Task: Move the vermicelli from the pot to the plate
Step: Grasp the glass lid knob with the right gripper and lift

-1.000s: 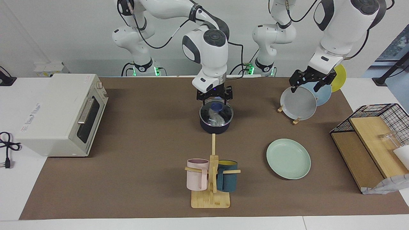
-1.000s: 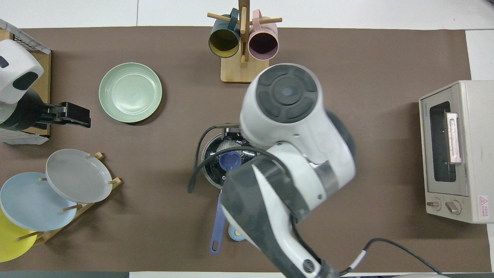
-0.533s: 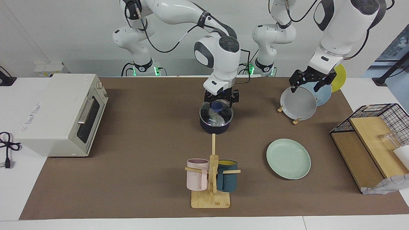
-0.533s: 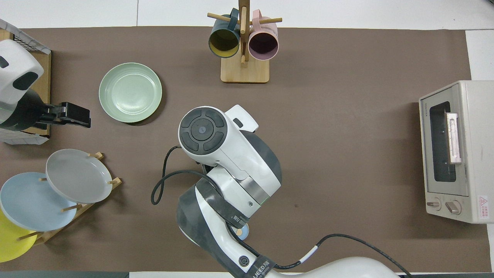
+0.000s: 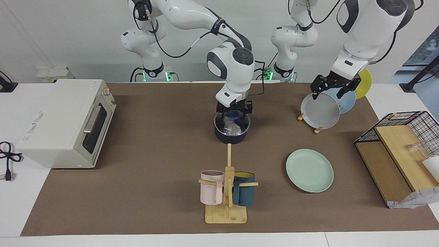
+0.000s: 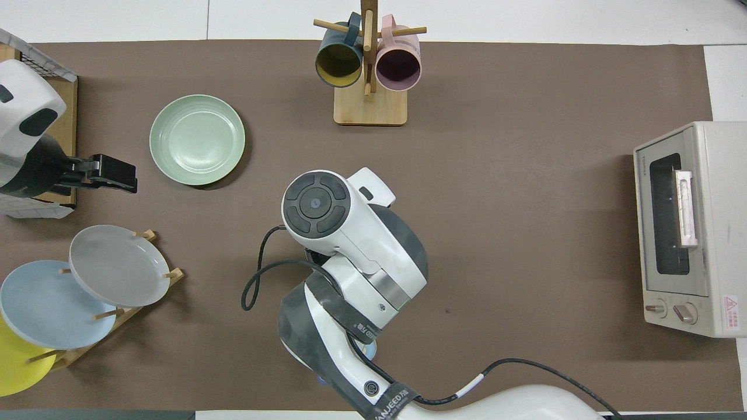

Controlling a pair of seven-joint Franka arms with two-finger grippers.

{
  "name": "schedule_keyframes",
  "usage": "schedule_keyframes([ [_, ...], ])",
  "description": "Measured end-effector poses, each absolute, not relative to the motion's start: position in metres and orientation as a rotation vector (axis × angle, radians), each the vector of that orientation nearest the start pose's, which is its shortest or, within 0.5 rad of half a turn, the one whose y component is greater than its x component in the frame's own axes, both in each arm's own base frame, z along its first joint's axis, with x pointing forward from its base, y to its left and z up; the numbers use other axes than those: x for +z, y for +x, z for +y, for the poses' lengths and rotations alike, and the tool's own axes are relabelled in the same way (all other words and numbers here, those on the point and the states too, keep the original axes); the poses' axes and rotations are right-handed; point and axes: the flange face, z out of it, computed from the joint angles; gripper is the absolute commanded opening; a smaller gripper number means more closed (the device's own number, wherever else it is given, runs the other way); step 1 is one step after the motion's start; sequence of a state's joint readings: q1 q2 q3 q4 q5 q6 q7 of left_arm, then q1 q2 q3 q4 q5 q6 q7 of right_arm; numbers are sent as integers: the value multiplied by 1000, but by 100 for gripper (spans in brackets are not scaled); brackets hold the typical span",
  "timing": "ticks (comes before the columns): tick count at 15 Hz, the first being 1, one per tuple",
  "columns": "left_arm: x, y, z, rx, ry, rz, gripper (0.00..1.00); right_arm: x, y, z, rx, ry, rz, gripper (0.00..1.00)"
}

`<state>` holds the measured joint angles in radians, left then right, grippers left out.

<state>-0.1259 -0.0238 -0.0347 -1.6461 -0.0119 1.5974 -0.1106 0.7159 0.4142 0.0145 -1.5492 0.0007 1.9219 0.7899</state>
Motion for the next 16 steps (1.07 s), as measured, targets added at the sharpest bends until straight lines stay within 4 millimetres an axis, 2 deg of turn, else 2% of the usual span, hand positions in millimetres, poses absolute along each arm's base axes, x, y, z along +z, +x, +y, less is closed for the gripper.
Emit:
schedule_keyframes([
  [5, 604, 541, -89, 41, -3148, 78, 100, 408, 501, 448, 56, -3164, 94, 53],
  [10, 604, 541, -89, 41, -3148, 78, 100, 409, 501, 446, 55, -3165, 71, 50],
  [12, 604, 541, -89, 41, -3148, 78, 100, 418, 508, 438, 56, -3162, 57, 50],
  [14, 604, 541, -89, 41, -3148, 78, 100, 441, 527, 411, 69, -3167, 29, 50],
  [16, 604, 541, -89, 42, -3148, 77, 100, 463, 557, 365, 87, -3158, 0, 50],
])
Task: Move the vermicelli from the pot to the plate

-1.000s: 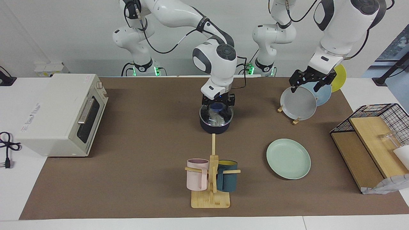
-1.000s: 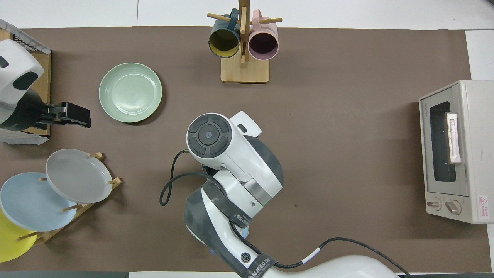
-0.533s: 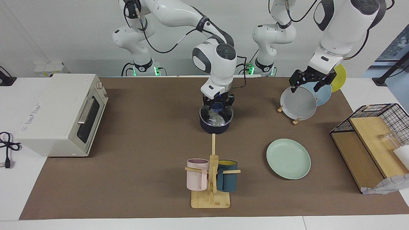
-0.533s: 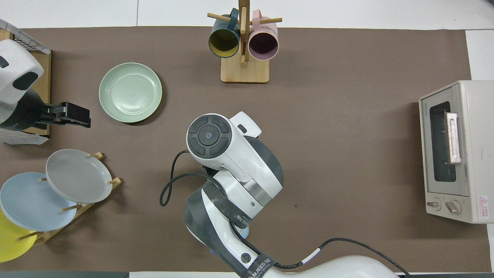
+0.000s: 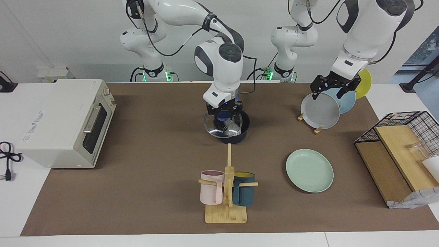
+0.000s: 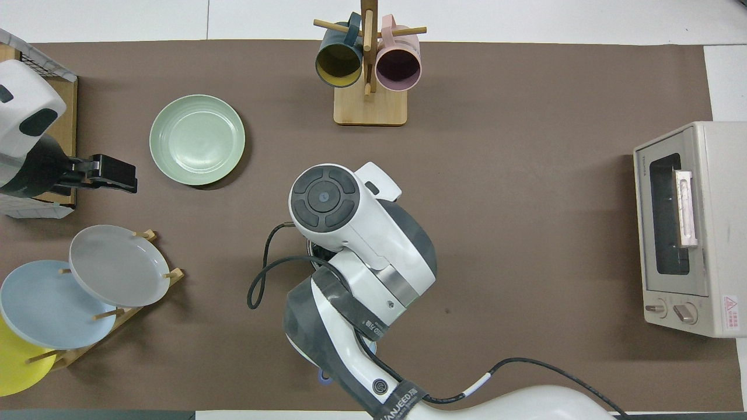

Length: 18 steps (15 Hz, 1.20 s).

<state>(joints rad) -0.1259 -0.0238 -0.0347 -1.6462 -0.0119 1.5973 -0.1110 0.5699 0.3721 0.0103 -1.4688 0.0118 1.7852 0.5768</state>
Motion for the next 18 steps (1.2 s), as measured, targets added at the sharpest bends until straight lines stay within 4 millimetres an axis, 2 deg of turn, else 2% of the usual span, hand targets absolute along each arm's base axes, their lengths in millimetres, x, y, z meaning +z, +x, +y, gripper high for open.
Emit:
schedule_keyframes([
  [2, 604, 541, -89, 40, -3148, 76, 100, 476, 583, 312, 107, -3149, -54, 50],
  [4, 604, 540, -94, 42, -3154, 57, 100, 480, 600, 267, 142, -3147, -122, 50],
  [5, 603, 538, -105, 47, -3169, 24, 100, 480, 606, 248, 162, -3145, -152, 50],
  [6, 601, 535, -127, 50, -3189, -11, 100, 478, 612, 229, 181, -3143, -185, 50],
  [7, 592, 529, -161, 45, -3202, -31, 100, 475, 618, 210, 195, -3139, -212, 50],
  [9, 553, 507, -248, 33, -3208, -28, 100, 465, 627, 168, 229, -3128, -253, 50],
  [11, 487, 477, -329, 39, -3209, -8, 100, 450, 633, 127, 240, -3114, -294, 50],
  [12, 453, 463, -358, 45, -3208, 2, 100, 441, 634, 111, 230, -3109, -300, 50],
  [13, 422, 452, -376, 52, -3205, 9, 100, 431, 632, 99, 220, -3107, -305, 50],
  [14, 399, 445, -385, 61, -3201, 12, 100, 421, 627, 93, 213, -3107, -316, 50],
  [16, 373, 440, -390, 69, -3196, -12, 100, 400, 615, 91, 184, -3118, -369, 50],
  [18, 359, 439, -396, 64, -3199, -29, 100, 381, 601, 85, 162, -3124, -405, 50],
])
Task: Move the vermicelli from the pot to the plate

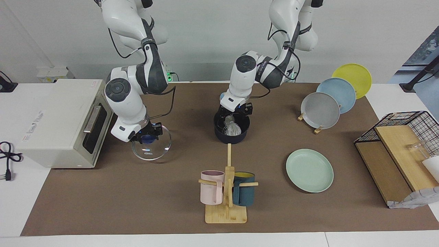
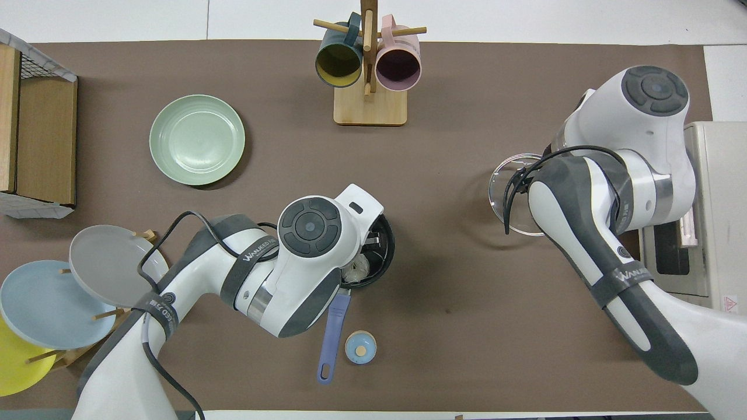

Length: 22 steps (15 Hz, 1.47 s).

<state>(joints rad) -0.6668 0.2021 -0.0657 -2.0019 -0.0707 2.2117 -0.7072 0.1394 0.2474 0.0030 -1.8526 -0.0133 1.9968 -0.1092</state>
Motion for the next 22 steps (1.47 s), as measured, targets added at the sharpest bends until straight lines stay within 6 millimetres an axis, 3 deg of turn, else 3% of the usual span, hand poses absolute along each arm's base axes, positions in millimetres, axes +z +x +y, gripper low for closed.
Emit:
schedule_keyframes([
  [4, 343, 438, -403, 68, -3197, -23, 100, 358, 583, 67, 94, -3120, -458, 50],
  [9, 325, 431, -412, 80, -3175, 22, 100, 340, 569, 64, 25, -3118, -484, 50],
  [10, 321, 431, -413, 81, -3174, 23, 91, 336, 566, 63, 22, -3118, -484, 50],
  [11, 319, 432, -413, 81, -3173, 22, 44, 332, 564, 60, 28, -3118, -480, 50],
  [12, 319, 432, -412, 80, -3173, 22, 3, 329, 563, 58, 30, -3119, -476, 51],
  [13, 319, 433, -412, 78, -3173, 22, 0, 328, 562, 56, 26, -3120, -469, 57],
  [15, 319, 434, -411, 73, -3173, 37, 0, 326, 562, 48, 18, -3123, -450, 89],
  [16, 319, 436, -409, 71, -3173, 45, 0, 326, 562, 47, 19, -3123, -446, 100],
  [20, 333, 448, -406, 42, -3186, 37, 0, 332, 566, 46, 12, -3124, -444, 100],
  [22, 362, 463, -397, 60, -3178, 19, 0, 352, 572, 44, 60, -3124, -436, 100],
])
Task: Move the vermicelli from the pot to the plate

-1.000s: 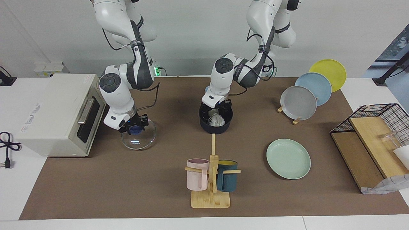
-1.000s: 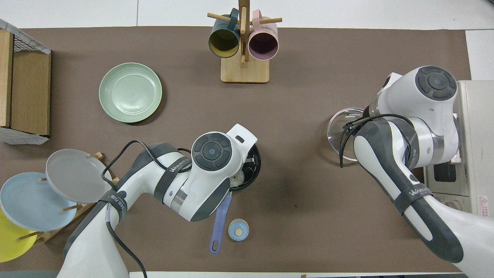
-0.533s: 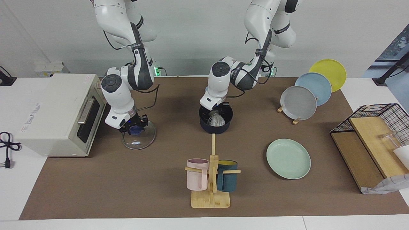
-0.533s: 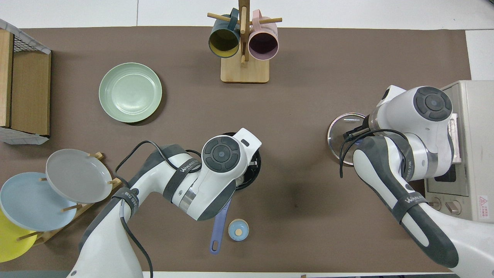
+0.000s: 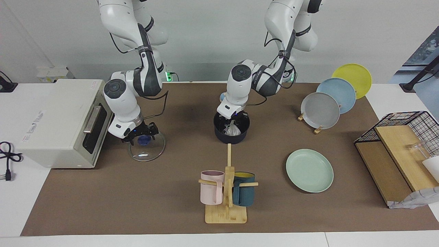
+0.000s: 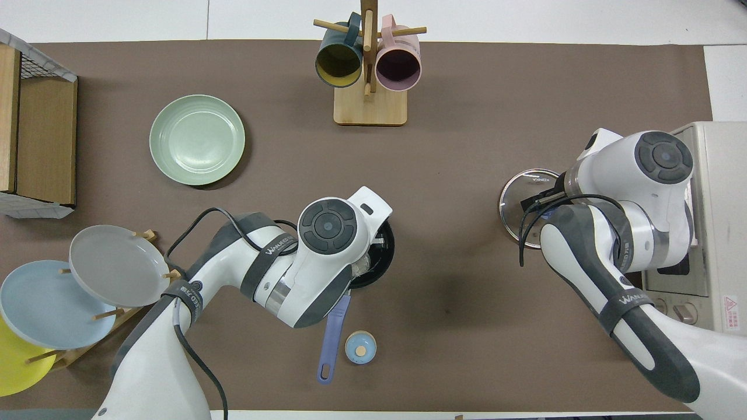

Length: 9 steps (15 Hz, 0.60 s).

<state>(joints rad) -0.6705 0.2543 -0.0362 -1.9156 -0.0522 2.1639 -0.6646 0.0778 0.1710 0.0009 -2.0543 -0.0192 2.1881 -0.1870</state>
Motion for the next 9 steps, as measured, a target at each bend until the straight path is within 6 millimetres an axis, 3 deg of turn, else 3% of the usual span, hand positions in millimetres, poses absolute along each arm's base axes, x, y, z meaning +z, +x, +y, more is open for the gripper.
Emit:
schedule_keyframes([
  [3, 445, 489, -369, 130, -3162, -14, 0, 409, 582, 36, 131, -3125, -407, 100],
  [5, 513, 515, -328, 152, -3186, -28, 0, 447, 581, 33, 163, -3124, -394, 100],
  [7, 556, 551, -256, 152, -3212, -67, 0, 480, 574, 32, 187, -3127, -367, 100],
  [9, 559, 590, -174, 121, -3240, -102, 0, 510, 561, 31, 202, -3130, -338, 100],
])
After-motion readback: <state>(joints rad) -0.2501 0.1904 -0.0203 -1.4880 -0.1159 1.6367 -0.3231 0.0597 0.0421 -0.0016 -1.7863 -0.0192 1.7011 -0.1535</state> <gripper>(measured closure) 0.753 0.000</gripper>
